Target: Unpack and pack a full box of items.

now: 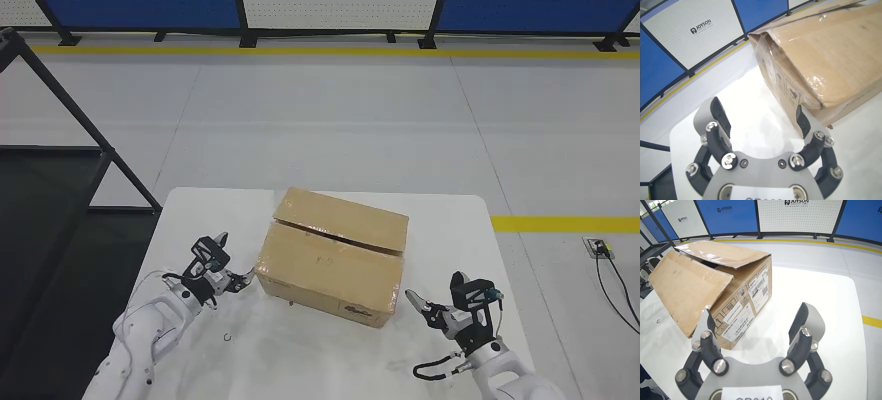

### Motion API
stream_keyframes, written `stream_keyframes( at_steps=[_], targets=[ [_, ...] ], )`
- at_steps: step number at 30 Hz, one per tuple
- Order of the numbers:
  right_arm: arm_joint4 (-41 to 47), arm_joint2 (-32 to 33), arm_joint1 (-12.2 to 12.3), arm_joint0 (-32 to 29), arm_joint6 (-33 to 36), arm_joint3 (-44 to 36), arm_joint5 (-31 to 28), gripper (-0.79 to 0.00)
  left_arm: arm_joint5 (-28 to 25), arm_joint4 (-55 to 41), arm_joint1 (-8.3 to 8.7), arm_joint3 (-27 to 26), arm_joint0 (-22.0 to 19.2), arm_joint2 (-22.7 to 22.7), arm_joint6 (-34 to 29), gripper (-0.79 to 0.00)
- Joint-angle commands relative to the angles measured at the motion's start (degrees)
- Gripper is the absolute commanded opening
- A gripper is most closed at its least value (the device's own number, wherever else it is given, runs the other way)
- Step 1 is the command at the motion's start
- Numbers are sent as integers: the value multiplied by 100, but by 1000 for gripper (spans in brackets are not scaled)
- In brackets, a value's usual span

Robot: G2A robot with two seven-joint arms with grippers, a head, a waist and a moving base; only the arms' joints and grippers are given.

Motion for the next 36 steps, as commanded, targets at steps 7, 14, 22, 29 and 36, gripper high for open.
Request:
stream_keyframes(
  at_steps=[7,14,22,29,36],
  targets=[
    [208,44,-13,-41,-265,1,52,0,784,-341,-51,395,-277,-75,-299,0],
    [304,110,-2,-86,-363,-61,-160,0,747,-63,-77,375,-251,209,-173,0],
    [702,300,35,-151,-521,19,-857,0,456,85,-54,279,-196,278,-138,0],
    [712,333,58,-109,-454,68,-1051,0,319,184,-26,32,-56,277,-158,0],
    [690,270,66,-18,-399,178,-1096,0,209,316,-14,-273,53,362,-195,0]
  ],
)
